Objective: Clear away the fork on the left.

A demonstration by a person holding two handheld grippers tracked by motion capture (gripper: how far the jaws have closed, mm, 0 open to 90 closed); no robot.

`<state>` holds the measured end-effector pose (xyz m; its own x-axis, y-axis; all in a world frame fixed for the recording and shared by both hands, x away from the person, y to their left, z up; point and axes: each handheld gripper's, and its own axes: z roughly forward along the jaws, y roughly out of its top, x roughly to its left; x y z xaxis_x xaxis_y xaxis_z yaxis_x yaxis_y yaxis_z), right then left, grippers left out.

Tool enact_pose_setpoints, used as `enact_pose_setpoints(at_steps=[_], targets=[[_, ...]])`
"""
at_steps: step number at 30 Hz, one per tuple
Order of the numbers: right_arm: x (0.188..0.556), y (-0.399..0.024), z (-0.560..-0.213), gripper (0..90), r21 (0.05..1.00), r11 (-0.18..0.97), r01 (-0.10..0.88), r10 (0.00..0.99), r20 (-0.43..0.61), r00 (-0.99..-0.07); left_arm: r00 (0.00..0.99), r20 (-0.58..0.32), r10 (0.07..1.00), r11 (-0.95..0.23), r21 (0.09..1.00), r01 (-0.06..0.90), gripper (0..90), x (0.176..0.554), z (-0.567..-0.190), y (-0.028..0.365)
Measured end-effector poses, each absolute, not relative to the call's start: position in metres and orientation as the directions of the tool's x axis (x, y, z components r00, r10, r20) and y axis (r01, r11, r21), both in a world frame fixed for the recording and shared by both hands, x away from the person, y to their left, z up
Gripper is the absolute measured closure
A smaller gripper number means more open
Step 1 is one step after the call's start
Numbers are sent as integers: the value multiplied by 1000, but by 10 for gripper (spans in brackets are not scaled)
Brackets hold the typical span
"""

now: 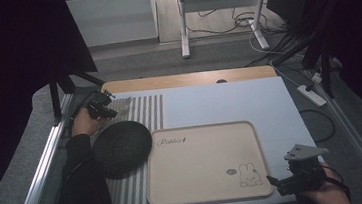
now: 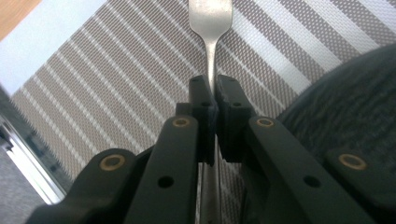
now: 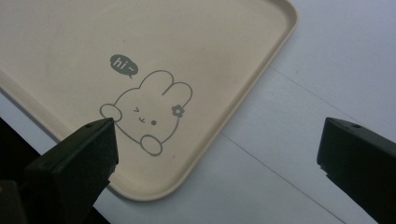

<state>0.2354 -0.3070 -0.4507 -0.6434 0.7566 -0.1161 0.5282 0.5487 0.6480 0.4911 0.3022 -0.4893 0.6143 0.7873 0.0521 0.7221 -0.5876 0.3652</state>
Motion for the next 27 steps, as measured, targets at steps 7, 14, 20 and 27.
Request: enact_pose_setpoints(at_steps=[7, 14, 20, 27], targets=[[236, -307, -451, 0, 648, 545, 532, 760, -115, -639, 594, -47, 803, -536, 379, 754, 860, 479, -480, 311], [235, -307, -451, 0, 649, 547, 530, 760, -118, -639, 598, -143, 788, -498, 422, 757, 859, 463, -480, 306], [235, -307, -451, 0, 649, 546, 531, 761, -118, -638, 614, -168, 771, -509, 418, 753, 859, 450, -485, 294], [235, -307, -450, 0, 651, 547, 526, 759, -120, -640, 616, -193, 764, -504, 419, 756, 859, 438, -486, 283]])
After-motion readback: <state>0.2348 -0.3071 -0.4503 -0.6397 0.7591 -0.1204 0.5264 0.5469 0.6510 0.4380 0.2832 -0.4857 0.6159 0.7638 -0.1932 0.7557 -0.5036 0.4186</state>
